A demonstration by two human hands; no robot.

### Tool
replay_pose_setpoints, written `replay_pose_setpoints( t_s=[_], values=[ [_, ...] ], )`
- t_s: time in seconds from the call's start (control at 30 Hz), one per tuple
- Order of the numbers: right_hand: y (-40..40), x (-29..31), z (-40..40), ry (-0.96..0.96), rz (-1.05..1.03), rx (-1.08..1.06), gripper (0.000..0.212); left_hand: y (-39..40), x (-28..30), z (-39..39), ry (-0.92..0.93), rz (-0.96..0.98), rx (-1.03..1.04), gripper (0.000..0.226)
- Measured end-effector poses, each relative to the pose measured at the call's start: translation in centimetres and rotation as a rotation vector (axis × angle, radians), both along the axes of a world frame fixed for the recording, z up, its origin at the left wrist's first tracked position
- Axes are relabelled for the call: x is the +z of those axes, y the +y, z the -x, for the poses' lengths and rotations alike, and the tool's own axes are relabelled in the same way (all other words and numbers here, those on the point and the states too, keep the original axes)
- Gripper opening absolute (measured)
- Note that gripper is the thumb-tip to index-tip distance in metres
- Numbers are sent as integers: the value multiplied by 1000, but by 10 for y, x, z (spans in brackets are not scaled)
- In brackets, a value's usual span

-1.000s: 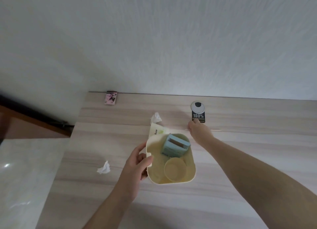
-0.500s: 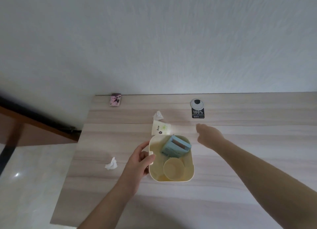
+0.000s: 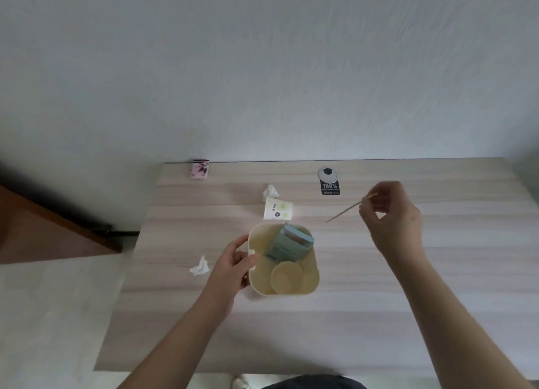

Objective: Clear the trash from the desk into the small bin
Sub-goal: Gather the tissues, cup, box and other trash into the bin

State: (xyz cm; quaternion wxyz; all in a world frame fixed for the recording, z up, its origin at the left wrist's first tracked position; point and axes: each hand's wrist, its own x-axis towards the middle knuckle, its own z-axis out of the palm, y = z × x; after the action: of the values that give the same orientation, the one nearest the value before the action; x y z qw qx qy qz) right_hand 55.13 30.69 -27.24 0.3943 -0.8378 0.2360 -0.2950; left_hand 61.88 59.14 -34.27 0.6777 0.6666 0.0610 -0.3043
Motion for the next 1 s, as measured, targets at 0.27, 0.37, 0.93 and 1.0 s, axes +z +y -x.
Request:
replay_pose_setpoints(
  t_s=[0.27, 0.37, 0.93, 1.0],
  values=[
    [101, 42, 53, 22, 135, 287, 15, 51, 8, 0, -61, 43, 29, 39],
    [142, 40, 59, 147, 227, 459, 15, 81, 13, 4, -77, 57, 46, 38],
    [277, 15, 34, 254, 338, 700, 15, 191, 13, 10, -96, 123, 135, 38],
    [265, 18, 32, 254, 346, 638, 13, 190, 12, 7, -92, 130, 127, 38]
  ],
)
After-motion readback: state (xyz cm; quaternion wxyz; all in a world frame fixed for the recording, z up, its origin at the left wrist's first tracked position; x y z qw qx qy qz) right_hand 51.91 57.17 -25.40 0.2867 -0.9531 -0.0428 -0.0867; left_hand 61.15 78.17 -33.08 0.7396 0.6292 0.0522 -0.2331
